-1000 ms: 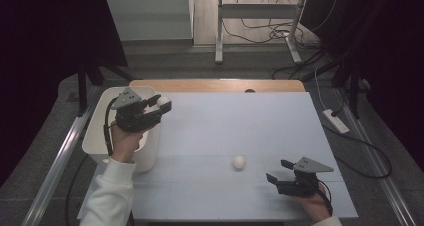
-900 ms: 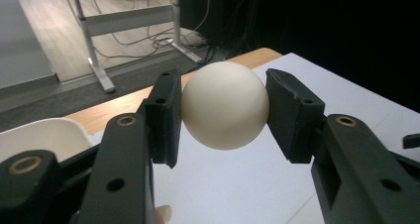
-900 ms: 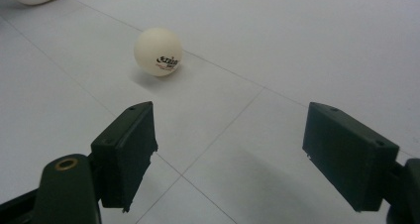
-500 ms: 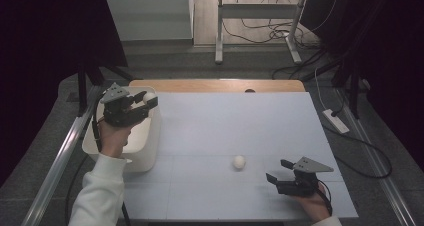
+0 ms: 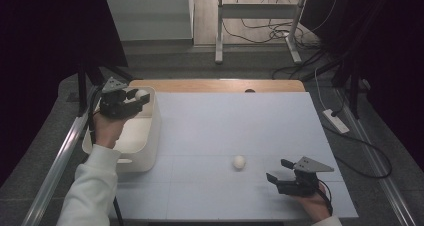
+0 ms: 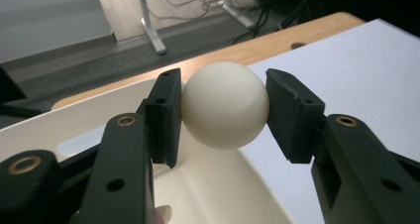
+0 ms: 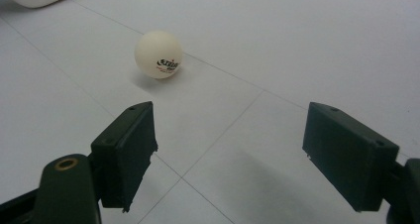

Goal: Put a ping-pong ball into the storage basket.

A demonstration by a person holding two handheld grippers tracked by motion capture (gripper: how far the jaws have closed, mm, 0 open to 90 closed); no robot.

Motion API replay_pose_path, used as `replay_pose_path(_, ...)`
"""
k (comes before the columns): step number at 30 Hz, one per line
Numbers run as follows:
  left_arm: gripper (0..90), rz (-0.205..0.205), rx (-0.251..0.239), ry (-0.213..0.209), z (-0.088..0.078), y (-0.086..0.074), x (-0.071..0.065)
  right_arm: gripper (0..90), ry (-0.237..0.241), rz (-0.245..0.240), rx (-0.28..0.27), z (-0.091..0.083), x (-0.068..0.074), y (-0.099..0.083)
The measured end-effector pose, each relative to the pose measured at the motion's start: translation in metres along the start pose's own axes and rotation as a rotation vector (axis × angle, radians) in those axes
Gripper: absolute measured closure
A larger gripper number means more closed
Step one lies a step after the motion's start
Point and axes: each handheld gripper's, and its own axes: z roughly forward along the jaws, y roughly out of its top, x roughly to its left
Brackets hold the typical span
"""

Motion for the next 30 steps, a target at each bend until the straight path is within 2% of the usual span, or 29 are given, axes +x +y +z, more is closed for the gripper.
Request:
replay_pose_path(10,51.0,-0.009,0.081,0.037,0.002,-0.003,0.015,20.7,0.003,-0.002,0.002,0.001,0.001,0.001)
replay_pose_path(18,50.9,-0.033,0.153,0.064,0.008,-0.01,0.026,20.7,0.003,-0.002,0.002,0.001,0.001,0.001)
replay_pose_path(22,50.6,-0.034,0.163,0.07,0.009,-0.012,0.028,20.7,0.002,-0.002,0.002,0.001,0.001,0.001)
replay_pose_path(24,50.1,-0.044,0.149,0.075,0.008,-0.012,0.028,20.7,0.002,-0.002,0.002,0.001,0.001,0.001)
replay_pose_path(25,39.7,-0.046,0.144,0.078,0.007,-0.011,0.028,20.7,0.003,-0.002,0.002,0.001,0.001,0.001)
replay_pose_path(26,39.7,-0.051,0.138,0.081,0.007,-0.01,0.028,20.7,0.003,-0.002,0.002,0.001,0.001,0.001)
replay_pose_path(27,33.6,-0.058,0.125,0.082,0.006,-0.01,0.027,20.7,0.003,-0.002,0.002,0.001,0.001,0.001)
replay_pose_path(30,22.7,-0.059,0.089,0.038,0.002,-0.008,0.023,20.7,0.004,-0.002,-0.001,0.001,0.0,0.001)
